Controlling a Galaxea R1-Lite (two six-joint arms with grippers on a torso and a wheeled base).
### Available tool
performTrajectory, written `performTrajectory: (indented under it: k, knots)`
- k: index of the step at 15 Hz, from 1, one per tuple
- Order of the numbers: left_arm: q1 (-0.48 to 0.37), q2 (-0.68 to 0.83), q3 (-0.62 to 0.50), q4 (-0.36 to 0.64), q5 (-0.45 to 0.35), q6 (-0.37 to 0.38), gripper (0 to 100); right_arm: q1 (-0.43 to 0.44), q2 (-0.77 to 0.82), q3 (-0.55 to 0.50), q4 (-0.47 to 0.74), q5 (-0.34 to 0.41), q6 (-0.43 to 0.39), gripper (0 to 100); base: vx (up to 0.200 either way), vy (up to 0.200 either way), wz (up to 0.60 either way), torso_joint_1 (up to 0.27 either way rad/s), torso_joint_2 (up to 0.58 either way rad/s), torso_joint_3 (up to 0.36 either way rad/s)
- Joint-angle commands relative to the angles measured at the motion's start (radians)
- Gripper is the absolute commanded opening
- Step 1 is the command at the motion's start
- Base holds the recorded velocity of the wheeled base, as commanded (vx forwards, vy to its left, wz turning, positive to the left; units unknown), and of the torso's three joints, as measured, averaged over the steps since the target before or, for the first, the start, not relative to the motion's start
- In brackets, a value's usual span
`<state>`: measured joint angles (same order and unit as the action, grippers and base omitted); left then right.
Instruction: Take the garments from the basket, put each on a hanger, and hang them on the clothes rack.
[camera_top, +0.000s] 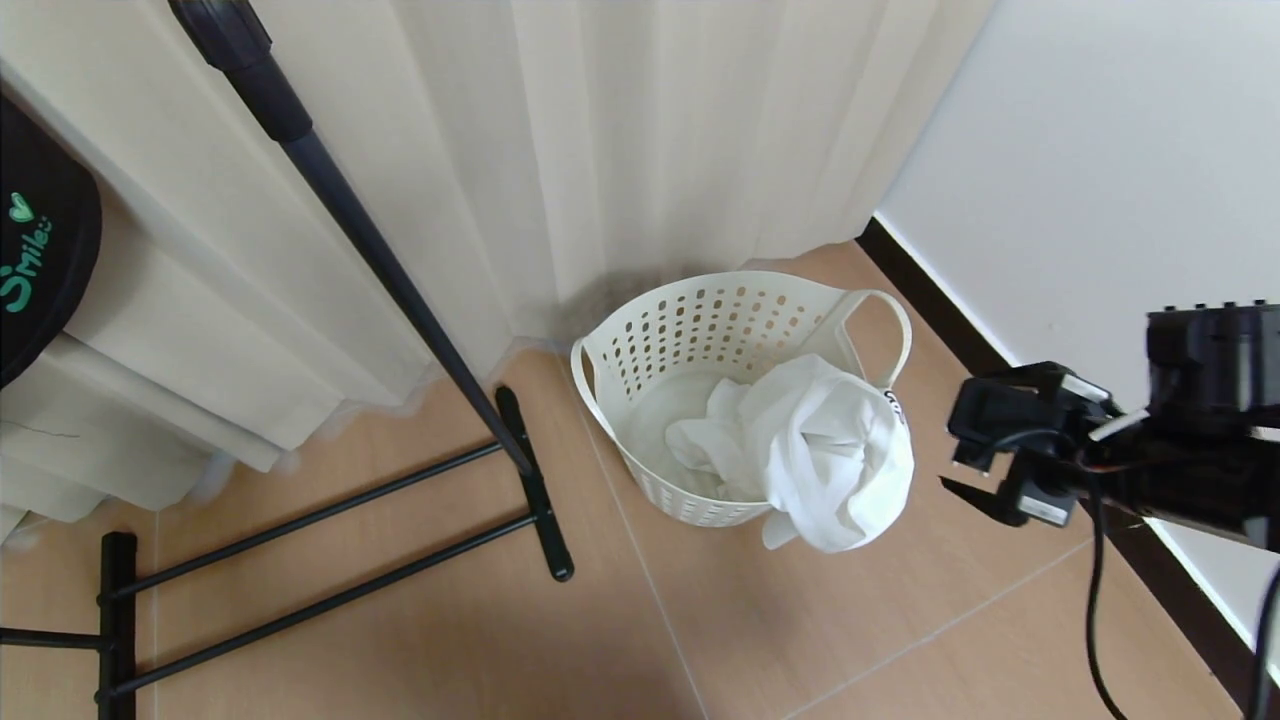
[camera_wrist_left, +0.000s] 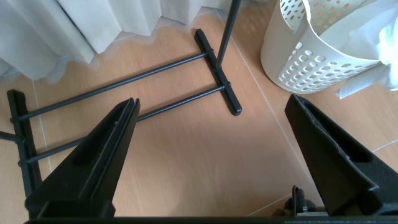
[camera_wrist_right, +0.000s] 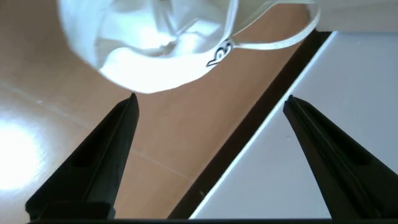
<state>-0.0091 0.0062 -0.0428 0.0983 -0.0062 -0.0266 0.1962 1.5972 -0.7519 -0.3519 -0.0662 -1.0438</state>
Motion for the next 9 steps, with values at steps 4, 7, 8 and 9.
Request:
performTrajectory:
  k: [4, 7, 8, 9]
  knots:
    - [0.000, 0.001, 0.000, 0.000, -0.001, -0.001, 100, 0.026, 0.385, -0.204, -0.262, -0.136, -0.010, 100, 0.000, 0.000, 0.00, 0.000, 0.00, 0.000]
    - [0.000, 0.001, 0.000, 0.000, -0.001, -0.001, 100, 0.026, 0.471, -0.259, -0.358, -0.138, -0.007, 100, 0.000, 0.000, 0.00, 0.000, 0.00, 0.000]
    - [0.000, 0.001, 0.000, 0.000, -0.001, -0.001, 100, 0.026, 0.481, -0.273, -0.369, -0.138, -0.005, 100, 0.000, 0.000, 0.00, 0.000, 0.00, 0.000]
    - [0.000, 0.001, 0.000, 0.000, -0.001, -0.001, 100, 0.025, 0.487, -0.285, -0.369, -0.138, -0.001, 100, 0.000, 0.000, 0.00, 0.000, 0.00, 0.000]
